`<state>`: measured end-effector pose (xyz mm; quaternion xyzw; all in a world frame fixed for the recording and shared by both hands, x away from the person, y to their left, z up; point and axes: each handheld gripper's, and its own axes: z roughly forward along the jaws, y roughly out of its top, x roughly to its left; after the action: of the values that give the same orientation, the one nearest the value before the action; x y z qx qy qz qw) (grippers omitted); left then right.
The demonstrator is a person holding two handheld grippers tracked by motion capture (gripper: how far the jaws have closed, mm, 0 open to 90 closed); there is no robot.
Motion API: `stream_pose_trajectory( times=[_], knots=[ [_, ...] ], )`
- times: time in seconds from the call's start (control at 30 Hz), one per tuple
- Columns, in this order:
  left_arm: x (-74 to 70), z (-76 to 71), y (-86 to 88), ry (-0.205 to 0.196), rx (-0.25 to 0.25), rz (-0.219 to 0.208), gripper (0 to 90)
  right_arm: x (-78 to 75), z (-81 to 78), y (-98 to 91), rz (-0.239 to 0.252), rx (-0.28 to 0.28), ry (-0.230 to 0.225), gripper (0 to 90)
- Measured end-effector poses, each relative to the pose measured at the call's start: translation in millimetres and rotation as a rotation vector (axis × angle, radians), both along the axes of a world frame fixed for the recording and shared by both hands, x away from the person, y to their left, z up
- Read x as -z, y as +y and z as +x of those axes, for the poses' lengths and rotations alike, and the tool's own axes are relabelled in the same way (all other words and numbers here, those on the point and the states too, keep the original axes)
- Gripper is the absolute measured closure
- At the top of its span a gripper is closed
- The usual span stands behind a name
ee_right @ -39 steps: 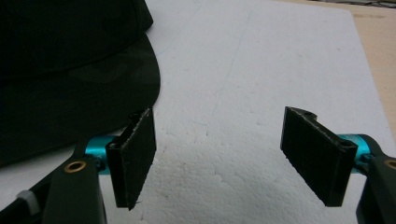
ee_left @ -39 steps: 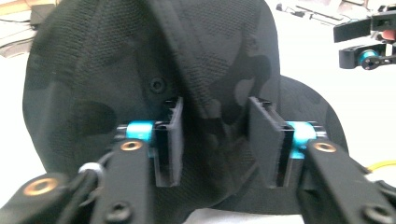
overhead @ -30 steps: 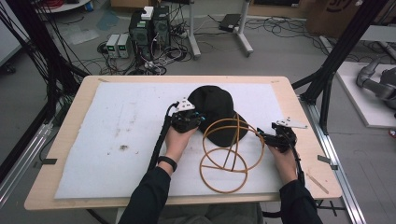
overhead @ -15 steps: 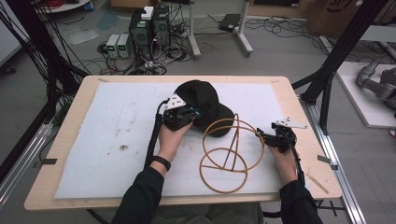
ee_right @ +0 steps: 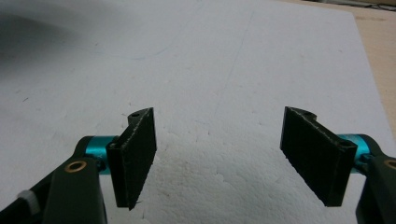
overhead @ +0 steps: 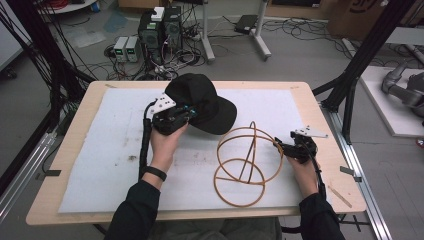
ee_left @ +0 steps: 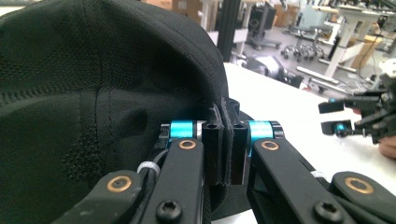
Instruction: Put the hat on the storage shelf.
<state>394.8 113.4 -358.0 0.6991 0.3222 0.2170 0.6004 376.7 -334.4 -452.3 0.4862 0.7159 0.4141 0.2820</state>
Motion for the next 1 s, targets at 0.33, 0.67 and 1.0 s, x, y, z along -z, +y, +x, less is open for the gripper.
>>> stream_pose_trajectory(
  times=[0.33, 0.67, 1.0],
  knots=[
    [-37.7, -13.9, 32.7, -0.062, -0.042, -0.073, 87.9, 0.0, -0.2, 0.9, -0.004, -0.003, 0.001, 26.8],
    [-77.1, -33.4, 37.6, -0.106, 0.027, -0.178, 87.8, 0.1, -0.3, 1.9, -0.010, -0.003, -0.001, 26.8],
    [-104.5, -53.9, 19.9, -0.122, 0.155, -0.218, 87.8, 0.1, -0.2, 2.2, -0.019, -0.009, -0.002, 27.0]
  ],
)
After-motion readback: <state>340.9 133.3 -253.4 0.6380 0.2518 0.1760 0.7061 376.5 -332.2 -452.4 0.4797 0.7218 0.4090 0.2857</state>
